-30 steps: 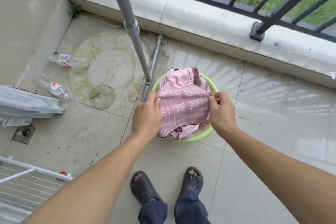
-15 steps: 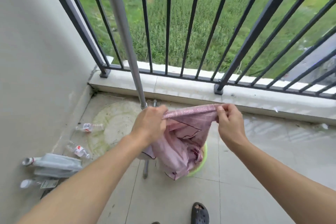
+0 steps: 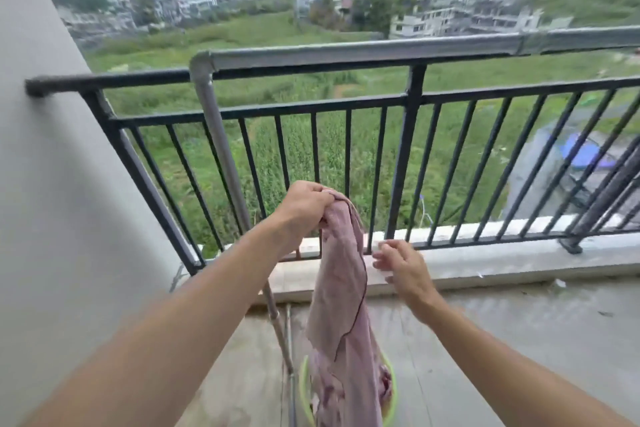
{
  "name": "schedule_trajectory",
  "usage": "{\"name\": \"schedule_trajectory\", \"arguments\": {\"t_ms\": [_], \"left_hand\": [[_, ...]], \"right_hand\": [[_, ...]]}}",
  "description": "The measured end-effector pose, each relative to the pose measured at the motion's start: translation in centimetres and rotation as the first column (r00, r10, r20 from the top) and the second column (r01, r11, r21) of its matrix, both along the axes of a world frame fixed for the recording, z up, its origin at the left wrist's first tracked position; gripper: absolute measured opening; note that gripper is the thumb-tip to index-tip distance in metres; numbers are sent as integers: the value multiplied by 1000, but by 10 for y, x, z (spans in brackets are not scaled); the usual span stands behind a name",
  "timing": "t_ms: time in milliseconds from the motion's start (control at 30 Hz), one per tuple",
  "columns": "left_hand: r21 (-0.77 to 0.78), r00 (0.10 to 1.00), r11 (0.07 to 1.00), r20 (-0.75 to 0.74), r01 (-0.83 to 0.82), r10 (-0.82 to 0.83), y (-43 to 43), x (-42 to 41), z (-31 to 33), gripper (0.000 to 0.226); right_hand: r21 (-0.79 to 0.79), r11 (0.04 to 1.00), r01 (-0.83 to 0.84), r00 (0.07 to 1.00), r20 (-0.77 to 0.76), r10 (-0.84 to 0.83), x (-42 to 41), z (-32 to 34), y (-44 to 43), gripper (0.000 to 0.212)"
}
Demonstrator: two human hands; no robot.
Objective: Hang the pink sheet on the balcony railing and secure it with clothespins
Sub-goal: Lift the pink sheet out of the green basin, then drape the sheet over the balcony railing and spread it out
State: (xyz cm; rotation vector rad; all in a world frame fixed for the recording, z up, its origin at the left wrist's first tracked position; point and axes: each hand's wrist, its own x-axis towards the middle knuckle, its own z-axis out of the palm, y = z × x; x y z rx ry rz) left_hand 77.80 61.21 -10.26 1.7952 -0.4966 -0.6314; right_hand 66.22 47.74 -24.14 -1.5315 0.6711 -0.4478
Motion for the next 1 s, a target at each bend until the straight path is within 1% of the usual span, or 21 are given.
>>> {"name": "schedule_trajectory", "arguments": {"t_ms": [67,100,133,167,200,233,267,333,367,400,433,500,533,567,600,633,733,833,900,967,1000], "left_hand": [[-13,999,1000,35,6,-5,-2,-6,26,25],[-26,998,1000,58,4,-2,-4,-9,38,24],[-41,997,999,79,6,-2,-6,-12,50,23],[-57,995,998,100,14,-8,-8,-16,62,21],[-74,992,997,128,27,-18,-9,-21,75,19],[-90,986,995,166,37,-22,-7,-24,88,17],[-103,978,994,209,42,-19,-3,-25,101,16],[-115,946,992,323,51,-11,12,-21,130,25],[-102,910,993,414,57,-10,21,-18,144,34],[-76,848,995,530,58,-9,29,-15,157,41],[-46,756,998,655,49,-7,37,-13,169,46],[1,504,1000,864,-4,1,43,-12,188,49],[2,389,999,921,-32,10,43,-12,195,48],[-14,306,998,952,-55,30,42,-11,202,46],[-42,249,996,967,-77,60,41,-10,210,44],[-77,211,993,973,-94,95,39,-7,217,43],[-194,141,977,969,-83,205,33,3,248,38],[-320,78,944,942,-78,326,26,16,288,33],[-375,69,924,923,-71,380,22,24,313,37],[-405,49,913,912,-52,407,17,33,332,39],[-402,41,914,914,-53,405,14,39,340,39]], "right_hand": [[-39,998,-58,998,7,58,-27,8,17,48],[-125,985,-120,992,-53,115,-37,9,25,62],[-237,951,-197,977,-126,171,-43,8,32,65],[-350,903,-250,960,-212,184,-45,8,37,52],[-441,863,-247,952,-276,132,-43,14,38,32],[-502,836,-219,948,-312,61,-41,26,36,24],[-550,818,-171,952,-307,-8,-40,39,29,30],[-590,807,-27,977,-186,-103,-43,76,7,38],[-579,814,47,989,-89,-121,-47,100,-4,38],[-561,820,112,992,12,-127,-50,128,-15,37],[-555,816,162,987,99,-129,-51,156,-24,35],[-590,770,244,965,224,-135,-46,219,-37,30],[-600,752,273,955,260,-140,-39,248,-43,27],[-601,745,290,948,285,-140,-30,277,-48,24],[-598,744,298,943,306,-132,-22,304,-51,21],[-596,743,306,937,326,-124,-14,328,-55,20],[-608,720,333,925,360,-124,9,387,-62,19],[-583,738,341,901,426,-80,31,441,-62,20],[-530,754,388,868,486,-104,46,484,-59,28],[-413,815,407,812,572,-116,68,520,-64,34],[-378,837,395,803,584,-116,80,534,-66,35]]}}
